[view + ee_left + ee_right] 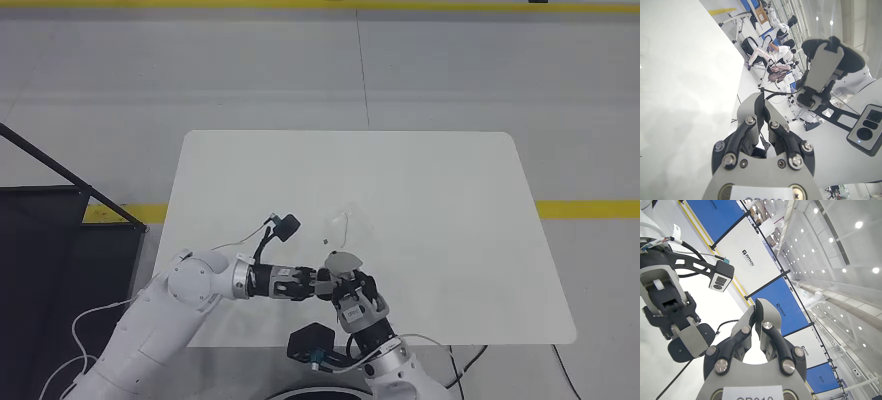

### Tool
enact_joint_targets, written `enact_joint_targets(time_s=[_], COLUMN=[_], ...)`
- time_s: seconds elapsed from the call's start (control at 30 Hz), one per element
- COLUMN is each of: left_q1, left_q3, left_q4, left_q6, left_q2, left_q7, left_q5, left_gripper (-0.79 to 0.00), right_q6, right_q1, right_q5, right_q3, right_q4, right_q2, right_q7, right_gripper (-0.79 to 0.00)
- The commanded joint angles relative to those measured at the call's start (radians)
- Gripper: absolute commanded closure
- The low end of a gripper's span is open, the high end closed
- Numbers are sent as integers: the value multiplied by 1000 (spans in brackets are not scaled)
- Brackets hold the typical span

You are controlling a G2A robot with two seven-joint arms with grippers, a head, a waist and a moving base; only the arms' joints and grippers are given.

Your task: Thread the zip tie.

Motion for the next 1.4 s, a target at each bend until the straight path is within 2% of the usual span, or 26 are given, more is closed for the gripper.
enact_joint_targets(time_s=[0.0, 0.57, 0.73, 0.97, 1.07, 1.2, 1.23, 1.37], left_q1=[0, 24, 45, 54, 54, 54, 54, 54], left_q3=[-1, -26, -36, -40, -40, -41, -42, -42], left_q4=[0, -21, -41, -50, -48, -47, -47, -47], left_q6=[2, 7, 13, 18, 19, 18, 18, 14], left_q2=[0, 1, 1, 1, 0, 0, 0, 0], left_q7=[12, 153, 224, 252, 256, 257, 257, 257], left_q5=[5, 148, 211, 223, 223, 221, 221, 219], left_gripper=[0, 0, 0, 0, 0, 0, 0, 0], right_q6=[-10, -100, -103, -100, -106, -111, -112, -117], right_q1=[-4, -39, -37, -28, -22, -17, -17, -14], right_q5=[9, 33, 28, 28, 33, 38, 39, 41], right_q3=[7, 42, 37, 29, 26, 25, 25, 25], right_q4=[-4, -20, -13, -1, 2, 3, 4, 4], right_q2=[1, 7, 5, 0, -2, -4, -5, -7], right_q7=[-11, -74, -72, -61, -58, -53, -53, -51], right_gripper=[0, 0, 0, 0, -123, -194, -237, -259])
